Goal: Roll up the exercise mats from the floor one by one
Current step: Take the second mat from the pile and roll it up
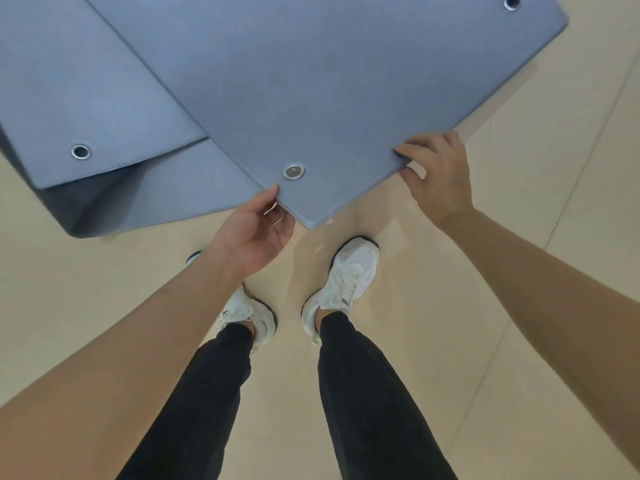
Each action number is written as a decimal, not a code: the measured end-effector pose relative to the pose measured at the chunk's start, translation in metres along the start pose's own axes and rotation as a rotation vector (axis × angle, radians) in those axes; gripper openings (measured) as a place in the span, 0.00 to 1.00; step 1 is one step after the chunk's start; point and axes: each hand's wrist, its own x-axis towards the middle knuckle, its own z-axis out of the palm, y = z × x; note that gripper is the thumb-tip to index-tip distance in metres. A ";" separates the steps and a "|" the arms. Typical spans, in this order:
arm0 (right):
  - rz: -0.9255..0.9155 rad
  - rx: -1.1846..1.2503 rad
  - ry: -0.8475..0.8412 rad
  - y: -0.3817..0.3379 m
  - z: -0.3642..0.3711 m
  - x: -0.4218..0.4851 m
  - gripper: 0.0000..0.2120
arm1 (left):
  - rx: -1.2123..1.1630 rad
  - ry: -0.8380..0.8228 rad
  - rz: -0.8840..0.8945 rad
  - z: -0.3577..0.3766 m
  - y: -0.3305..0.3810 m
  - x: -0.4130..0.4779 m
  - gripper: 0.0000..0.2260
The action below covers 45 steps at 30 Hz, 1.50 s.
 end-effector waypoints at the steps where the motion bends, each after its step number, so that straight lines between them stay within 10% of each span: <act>1: -0.008 -0.018 -0.026 -0.003 -0.006 0.005 0.13 | 0.002 0.000 0.010 -0.004 0.008 -0.012 0.09; 6: -0.056 0.004 -0.186 -0.058 -0.030 0.024 0.11 | 0.167 0.121 0.147 -0.021 0.042 -0.065 0.03; 10: -0.101 0.083 -0.307 -0.122 -0.035 0.033 0.13 | 0.606 0.440 0.537 -0.050 0.060 -0.108 0.17; 17: -0.013 0.198 -0.499 -0.229 -0.028 0.020 0.10 | 1.980 0.357 1.268 -0.077 0.062 -0.184 0.20; 28: 0.225 0.333 -0.623 -0.351 -0.034 -0.028 0.10 | 2.486 0.340 1.091 -0.123 0.089 -0.207 0.06; 45: 0.117 0.160 -0.588 -0.259 -0.123 -0.190 0.13 | 1.991 0.280 0.602 -0.217 -0.005 -0.301 0.10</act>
